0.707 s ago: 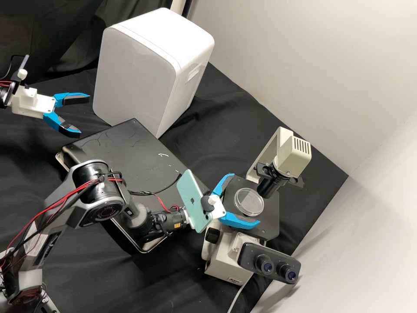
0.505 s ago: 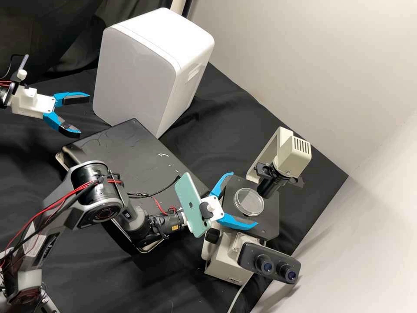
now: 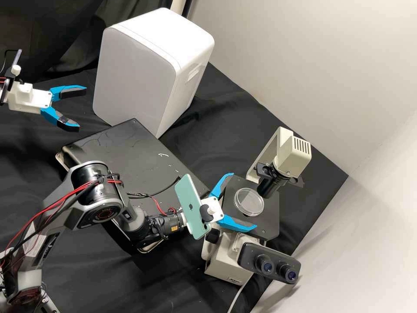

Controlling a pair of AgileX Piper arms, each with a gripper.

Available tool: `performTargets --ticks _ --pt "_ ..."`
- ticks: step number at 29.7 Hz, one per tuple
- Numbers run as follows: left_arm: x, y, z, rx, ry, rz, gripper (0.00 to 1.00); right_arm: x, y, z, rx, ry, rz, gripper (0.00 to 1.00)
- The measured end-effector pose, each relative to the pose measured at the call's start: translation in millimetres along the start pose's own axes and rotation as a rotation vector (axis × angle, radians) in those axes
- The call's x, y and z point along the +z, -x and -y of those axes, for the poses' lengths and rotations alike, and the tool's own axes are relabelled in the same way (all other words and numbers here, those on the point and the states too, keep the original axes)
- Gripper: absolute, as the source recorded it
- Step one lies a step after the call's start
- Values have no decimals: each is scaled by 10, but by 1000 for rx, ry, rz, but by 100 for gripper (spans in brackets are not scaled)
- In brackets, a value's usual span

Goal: Place the petri dish on the microscope

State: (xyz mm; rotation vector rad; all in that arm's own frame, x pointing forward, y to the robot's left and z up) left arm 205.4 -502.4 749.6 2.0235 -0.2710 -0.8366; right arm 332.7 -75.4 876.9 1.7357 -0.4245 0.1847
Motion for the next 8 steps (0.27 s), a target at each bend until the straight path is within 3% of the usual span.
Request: performTargets --ticks 4,8 --pt "11 32 -27 23 7 -25 100 0 0 0 0 0 0 100" --pt "5 64 -112 75 12 -62 100 0 0 0 0 0 0 100"
